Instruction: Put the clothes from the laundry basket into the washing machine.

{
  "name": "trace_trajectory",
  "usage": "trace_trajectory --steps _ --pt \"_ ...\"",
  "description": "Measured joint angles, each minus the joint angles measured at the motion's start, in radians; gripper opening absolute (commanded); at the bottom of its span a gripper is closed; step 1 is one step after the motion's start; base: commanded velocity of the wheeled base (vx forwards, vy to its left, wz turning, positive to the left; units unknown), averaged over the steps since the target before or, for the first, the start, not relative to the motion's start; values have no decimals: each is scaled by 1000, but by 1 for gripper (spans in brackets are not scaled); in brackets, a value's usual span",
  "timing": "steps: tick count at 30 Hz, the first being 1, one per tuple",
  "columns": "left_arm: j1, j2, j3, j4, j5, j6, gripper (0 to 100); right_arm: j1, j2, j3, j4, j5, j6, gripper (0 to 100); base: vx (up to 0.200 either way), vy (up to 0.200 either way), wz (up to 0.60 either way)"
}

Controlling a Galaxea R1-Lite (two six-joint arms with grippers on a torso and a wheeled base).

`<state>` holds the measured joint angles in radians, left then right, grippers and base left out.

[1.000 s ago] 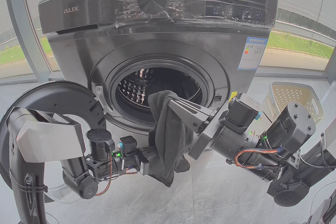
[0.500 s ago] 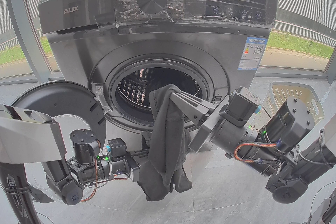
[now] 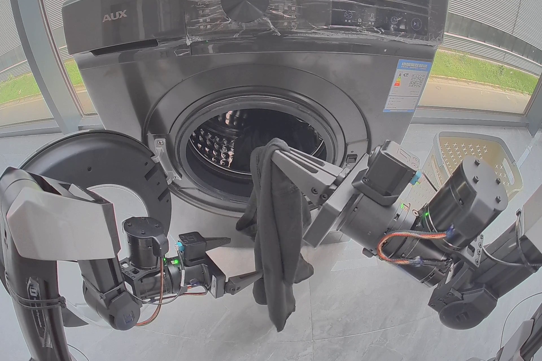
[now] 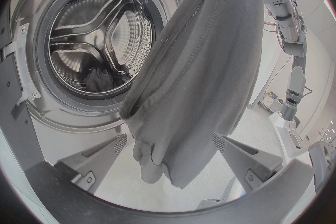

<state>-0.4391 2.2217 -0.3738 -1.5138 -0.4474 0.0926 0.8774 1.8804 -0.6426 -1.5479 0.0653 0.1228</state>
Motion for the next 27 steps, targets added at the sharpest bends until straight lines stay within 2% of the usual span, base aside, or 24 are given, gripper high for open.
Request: trace_trajectory --steps 9,21,22,27 --pt "-10 28 -45 0 -1 0 100 13 0 2 0 -1 1 0 0 0 0" --pt "-12 144 -207 0 2 1 100 29 -1 8 -1 -1 1 0 0 0 0" --pt "-14 153 -220 0 2 1 0 31 -1 8 -1 -1 2 0 0 0 0" --pt "-27 187 -260 0 17 1 0 33 -1 8 -1 -1 3 0 0 0 0"
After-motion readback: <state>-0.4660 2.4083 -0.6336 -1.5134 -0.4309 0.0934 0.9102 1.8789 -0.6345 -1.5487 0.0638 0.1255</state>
